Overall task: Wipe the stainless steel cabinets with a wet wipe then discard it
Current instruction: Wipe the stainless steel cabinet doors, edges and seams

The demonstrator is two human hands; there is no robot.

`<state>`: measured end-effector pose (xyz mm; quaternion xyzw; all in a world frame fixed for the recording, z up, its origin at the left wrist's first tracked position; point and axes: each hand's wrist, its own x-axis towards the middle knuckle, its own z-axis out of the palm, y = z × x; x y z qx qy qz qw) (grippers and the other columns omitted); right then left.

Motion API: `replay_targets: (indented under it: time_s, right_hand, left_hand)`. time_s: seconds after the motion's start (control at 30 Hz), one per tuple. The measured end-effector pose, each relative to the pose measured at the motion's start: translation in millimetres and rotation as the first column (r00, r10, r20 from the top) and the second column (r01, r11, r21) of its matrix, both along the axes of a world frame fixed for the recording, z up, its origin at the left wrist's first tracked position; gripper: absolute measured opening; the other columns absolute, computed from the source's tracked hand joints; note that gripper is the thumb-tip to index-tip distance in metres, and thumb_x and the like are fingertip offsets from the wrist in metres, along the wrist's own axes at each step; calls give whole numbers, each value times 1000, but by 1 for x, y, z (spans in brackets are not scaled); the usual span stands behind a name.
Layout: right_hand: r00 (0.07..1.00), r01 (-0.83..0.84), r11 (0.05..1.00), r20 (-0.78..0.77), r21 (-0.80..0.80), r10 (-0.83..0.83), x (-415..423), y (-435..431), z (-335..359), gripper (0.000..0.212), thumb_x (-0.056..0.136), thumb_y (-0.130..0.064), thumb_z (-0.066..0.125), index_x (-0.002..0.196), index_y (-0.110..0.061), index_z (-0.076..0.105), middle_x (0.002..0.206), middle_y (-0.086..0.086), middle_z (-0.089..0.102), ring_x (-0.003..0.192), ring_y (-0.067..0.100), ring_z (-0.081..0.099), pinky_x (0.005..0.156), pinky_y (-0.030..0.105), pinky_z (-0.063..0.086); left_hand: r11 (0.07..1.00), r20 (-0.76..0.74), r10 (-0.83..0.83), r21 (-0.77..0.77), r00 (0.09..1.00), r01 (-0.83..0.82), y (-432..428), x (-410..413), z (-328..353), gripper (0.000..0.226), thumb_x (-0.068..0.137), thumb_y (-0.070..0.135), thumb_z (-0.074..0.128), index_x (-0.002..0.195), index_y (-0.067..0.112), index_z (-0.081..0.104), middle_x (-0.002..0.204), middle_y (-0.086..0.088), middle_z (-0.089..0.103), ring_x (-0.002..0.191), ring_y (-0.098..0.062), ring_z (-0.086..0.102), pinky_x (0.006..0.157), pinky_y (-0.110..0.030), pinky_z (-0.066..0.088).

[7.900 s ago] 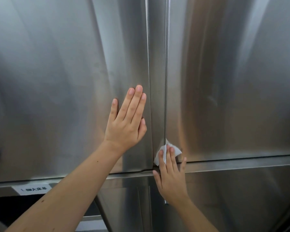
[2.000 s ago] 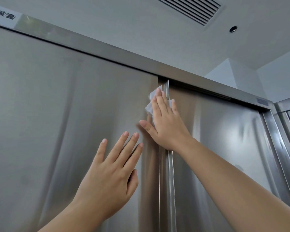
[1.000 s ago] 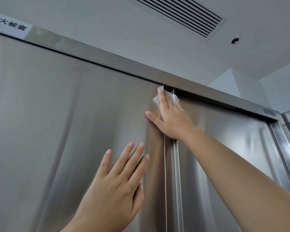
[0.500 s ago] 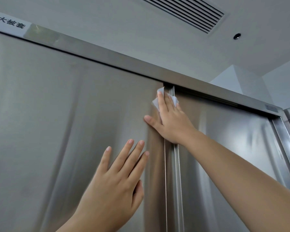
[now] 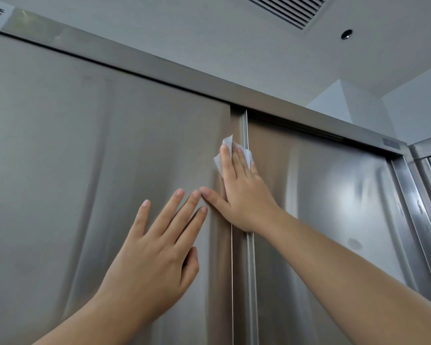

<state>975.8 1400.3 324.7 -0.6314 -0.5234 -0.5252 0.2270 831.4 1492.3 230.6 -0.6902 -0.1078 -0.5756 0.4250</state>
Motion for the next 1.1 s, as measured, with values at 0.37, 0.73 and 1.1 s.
replay_targets:
  time_s: [0.37,0.73,1.1]
  right_hand:
    - [997,-77,997,-13,-23,77,-1,-3,-32,81,88,-59,15,140,-12,-26,154,8,-20,140,17,-23,113,36,-14]
    - [997,-70,997,17,20,69,3,2,-24,80,92,-56,18,143,-6,-20,155,12,-15,142,22,-18,111,34,-15]
    - [991,-106,994,89,21,104,7,1,-72,78,90,-57,13,139,-6,-20,154,19,-10,142,28,-14,111,34,-17]
  left_hand:
    - [1000,-10,6,-3,1000,-6,-2,-2,0,56,82,27,35,131,5,53,141,-12,44,129,-33,42,96,-59,37]
    - [1000,15,3,-1,1000,-3,-4,-2,-1,56,82,25,37,130,1,52,140,-14,45,127,-34,43,95,-60,40]
    - [997,-5,54,-61,999,-54,-7,-2,-2,57,85,27,35,134,1,47,144,-13,40,132,-33,38,97,-60,38]
